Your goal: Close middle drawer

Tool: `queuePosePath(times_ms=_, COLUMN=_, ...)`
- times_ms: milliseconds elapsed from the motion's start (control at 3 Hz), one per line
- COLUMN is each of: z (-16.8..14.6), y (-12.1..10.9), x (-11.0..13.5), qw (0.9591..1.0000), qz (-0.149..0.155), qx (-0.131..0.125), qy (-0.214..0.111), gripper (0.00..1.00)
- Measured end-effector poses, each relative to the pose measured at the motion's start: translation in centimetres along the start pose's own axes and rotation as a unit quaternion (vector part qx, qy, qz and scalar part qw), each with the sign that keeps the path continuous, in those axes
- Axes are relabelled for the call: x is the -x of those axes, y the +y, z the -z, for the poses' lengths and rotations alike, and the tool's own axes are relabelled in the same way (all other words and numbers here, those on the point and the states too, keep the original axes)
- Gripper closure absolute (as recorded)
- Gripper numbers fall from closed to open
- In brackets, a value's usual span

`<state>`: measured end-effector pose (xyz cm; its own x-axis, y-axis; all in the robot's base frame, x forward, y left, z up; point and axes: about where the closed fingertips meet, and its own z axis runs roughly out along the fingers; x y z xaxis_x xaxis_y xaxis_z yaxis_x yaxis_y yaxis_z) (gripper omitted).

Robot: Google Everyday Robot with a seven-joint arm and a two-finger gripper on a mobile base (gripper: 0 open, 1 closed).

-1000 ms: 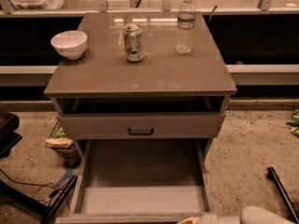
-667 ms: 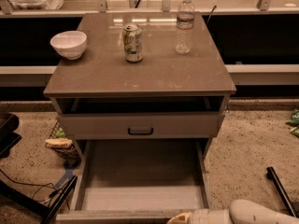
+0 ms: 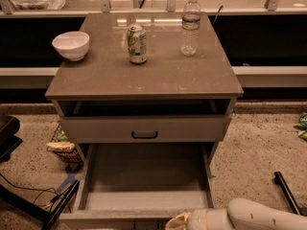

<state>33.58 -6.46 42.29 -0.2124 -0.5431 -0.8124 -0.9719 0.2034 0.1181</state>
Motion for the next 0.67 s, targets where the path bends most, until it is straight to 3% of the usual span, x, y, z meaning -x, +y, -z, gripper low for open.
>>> queuePosePath(times_ms=667, z=0.9, y=0.4, x=1.0, qw=0.9996, qz=0.015, qx=-0.014, qy=0.020, gripper=1.00)
